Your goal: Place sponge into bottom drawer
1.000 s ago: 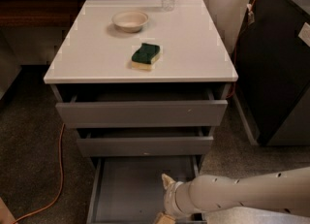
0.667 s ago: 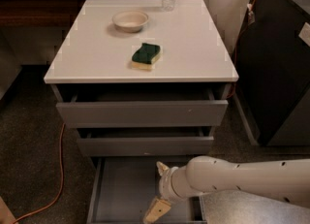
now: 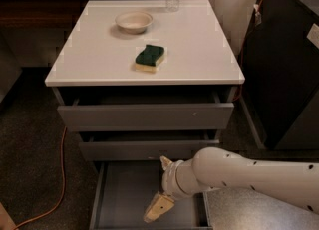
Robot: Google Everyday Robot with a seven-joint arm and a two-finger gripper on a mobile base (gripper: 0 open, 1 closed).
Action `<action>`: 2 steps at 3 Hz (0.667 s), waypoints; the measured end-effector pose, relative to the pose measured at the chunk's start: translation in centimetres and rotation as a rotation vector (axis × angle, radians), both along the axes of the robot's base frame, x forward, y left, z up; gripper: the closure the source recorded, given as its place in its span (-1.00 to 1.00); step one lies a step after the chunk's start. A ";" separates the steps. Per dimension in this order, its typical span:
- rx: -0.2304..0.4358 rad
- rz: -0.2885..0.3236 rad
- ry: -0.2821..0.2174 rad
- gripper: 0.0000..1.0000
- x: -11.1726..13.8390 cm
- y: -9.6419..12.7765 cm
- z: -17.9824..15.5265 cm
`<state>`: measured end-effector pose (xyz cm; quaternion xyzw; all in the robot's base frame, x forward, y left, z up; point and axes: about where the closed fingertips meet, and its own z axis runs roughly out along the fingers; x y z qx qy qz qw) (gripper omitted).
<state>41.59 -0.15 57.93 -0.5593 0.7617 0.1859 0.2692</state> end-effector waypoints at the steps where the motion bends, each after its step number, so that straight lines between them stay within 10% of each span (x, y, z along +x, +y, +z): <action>1: -0.025 -0.008 -0.005 -1.00 -0.6 0.6 3.5; 2: -0.062 -0.001 -0.003 -1.00 -1.0 1.4 7.3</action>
Offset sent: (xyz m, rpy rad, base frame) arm -0.0175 0.0237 0.1232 -0.1136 0.0138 0.0114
